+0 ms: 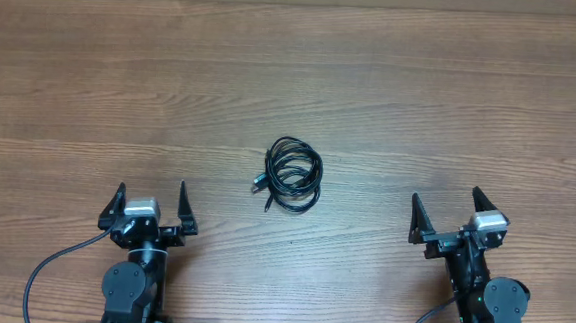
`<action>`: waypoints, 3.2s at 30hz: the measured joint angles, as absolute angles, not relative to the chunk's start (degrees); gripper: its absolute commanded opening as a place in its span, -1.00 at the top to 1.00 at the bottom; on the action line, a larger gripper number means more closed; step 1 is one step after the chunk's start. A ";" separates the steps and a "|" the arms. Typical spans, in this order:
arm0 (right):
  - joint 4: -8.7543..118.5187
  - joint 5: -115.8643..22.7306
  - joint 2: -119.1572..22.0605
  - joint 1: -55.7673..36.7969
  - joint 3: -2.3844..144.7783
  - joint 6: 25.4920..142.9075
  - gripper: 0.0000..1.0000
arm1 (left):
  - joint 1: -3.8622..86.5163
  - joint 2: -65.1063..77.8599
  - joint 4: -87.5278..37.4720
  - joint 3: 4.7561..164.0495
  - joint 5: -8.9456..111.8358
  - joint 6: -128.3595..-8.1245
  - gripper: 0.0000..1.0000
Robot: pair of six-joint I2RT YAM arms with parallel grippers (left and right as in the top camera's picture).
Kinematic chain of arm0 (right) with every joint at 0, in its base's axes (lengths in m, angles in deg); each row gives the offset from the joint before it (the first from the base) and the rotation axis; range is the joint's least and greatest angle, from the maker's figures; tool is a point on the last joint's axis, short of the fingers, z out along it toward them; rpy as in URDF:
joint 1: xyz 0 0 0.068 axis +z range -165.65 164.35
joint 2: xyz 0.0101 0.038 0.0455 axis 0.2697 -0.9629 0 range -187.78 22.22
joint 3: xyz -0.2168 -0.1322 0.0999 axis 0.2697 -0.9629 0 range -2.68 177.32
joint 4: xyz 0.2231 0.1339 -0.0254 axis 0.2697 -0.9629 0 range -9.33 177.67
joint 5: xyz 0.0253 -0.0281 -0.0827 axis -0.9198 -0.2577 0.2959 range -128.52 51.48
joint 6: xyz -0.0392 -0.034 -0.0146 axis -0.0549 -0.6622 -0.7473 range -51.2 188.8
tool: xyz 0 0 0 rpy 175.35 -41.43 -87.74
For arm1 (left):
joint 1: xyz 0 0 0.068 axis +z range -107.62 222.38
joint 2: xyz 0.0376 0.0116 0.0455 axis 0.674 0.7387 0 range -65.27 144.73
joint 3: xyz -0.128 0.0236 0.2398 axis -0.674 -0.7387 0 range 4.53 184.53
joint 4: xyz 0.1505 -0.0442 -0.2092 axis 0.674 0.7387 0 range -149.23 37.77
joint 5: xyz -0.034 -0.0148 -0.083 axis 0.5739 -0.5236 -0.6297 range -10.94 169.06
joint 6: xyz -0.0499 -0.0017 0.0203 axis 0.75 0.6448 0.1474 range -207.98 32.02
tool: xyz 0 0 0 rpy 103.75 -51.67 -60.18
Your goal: Untangle cables
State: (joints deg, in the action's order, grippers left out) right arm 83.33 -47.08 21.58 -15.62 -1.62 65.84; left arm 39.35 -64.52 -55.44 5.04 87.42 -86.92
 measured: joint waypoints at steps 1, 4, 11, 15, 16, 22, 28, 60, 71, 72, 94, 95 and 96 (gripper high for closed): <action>83.31 -47.08 21.58 -15.62 -1.62 65.86 -1.00 | 39.35 -64.52 -55.44 5.04 87.42 -86.92 -0.99; 83.31 -47.08 21.58 -15.62 -1.62 65.84 -0.99 | 39.35 -64.52 -55.44 5.04 87.42 -86.90 -0.99; 83.33 -47.06 21.58 -15.64 -1.62 65.86 -1.00 | 39.35 -64.52 -55.44 5.04 87.42 -86.90 -0.99; 83.35 -47.06 21.58 -15.62 -1.62 65.88 -1.00 | 39.35 -64.52 -55.44 5.04 87.42 -86.92 -0.99; 83.31 -47.06 21.58 -15.64 -1.62 65.86 -1.00 | 39.35 -64.52 -55.44 5.04 87.42 -86.90 -0.99; 83.31 -47.06 21.58 -15.62 -1.62 65.88 -1.00 | 39.35 -64.52 -55.46 5.04 87.42 -86.90 -0.99; 83.33 -47.08 21.58 -15.64 -1.62 65.86 -1.00 | 39.35 -64.52 -55.44 5.04 87.42 -86.92 -0.99; 83.33 -47.06 21.58 -15.64 -1.62 65.84 -1.00 | 39.35 -64.43 -76.18 5.17 60.73 -65.26 -0.99; 83.33 -47.06 21.60 -15.62 -1.62 65.86 -1.00 | 39.35 -48.19 -39.03 44.80 60.01 -71.29 -0.99; 83.22 -47.06 21.67 -15.64 -1.62 65.86 -1.00 | 39.35 -43.97 -31.97 51.18 58.85 -72.73 -1.00; 91.68 -87.80 21.58 -15.62 -1.62 96.79 -1.00 | 39.35 15.68 25.30 91.68 45.11 -83.14 -0.99; 96.90 -90.55 21.49 -15.62 -1.62 101.40 -1.00 | 39.35 16.57 25.43 91.70 45.00 -83.40 -0.99; 102.96 -92.59 21.45 -15.62 -1.60 104.88 -1.00 | 39.35 17.36 25.56 91.70 45.00 -83.57 -0.99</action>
State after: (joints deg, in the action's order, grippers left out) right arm 102.96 -92.59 21.45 -15.62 -1.60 104.88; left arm 39.35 17.36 25.56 91.70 45.00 -83.57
